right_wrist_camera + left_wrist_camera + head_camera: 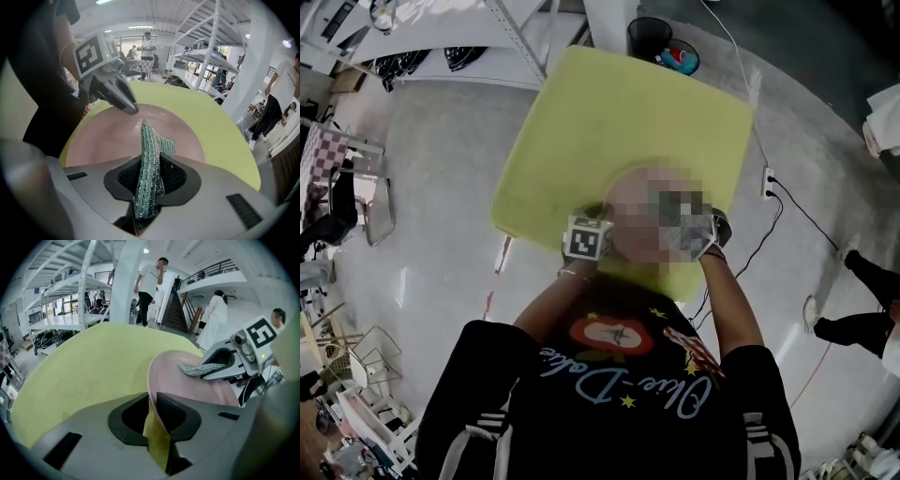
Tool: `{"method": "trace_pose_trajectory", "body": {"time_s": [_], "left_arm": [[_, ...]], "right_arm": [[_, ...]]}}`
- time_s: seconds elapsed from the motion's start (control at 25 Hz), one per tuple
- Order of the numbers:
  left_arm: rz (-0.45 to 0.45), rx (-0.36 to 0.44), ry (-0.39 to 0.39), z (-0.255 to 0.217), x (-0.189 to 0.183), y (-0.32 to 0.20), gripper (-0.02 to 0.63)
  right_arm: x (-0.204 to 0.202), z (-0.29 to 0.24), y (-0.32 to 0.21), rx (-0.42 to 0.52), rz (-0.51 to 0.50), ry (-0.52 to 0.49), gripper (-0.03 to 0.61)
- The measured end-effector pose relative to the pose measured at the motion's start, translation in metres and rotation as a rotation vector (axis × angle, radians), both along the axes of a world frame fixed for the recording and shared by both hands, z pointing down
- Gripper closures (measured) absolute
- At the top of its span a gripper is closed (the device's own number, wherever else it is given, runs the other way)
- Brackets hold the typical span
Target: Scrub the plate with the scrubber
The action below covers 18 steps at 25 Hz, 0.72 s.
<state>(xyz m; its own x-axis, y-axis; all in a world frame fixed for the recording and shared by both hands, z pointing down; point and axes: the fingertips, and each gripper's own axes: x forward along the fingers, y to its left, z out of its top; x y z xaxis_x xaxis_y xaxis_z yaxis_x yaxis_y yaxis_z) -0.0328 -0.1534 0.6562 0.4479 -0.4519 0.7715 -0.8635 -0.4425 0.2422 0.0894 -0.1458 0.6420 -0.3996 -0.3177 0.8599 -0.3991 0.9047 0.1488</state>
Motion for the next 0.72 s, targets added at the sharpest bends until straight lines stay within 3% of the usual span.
{"method": "trace_pose_trajectory", "body": {"time_s": [0.72], "left_arm": [[0.022,0.018,-0.007,0.005,0.003,0.000,0.568]], "right_arm": [[0.008,0.004,0.044,-0.095,0.109,-0.051,0.512]]}}
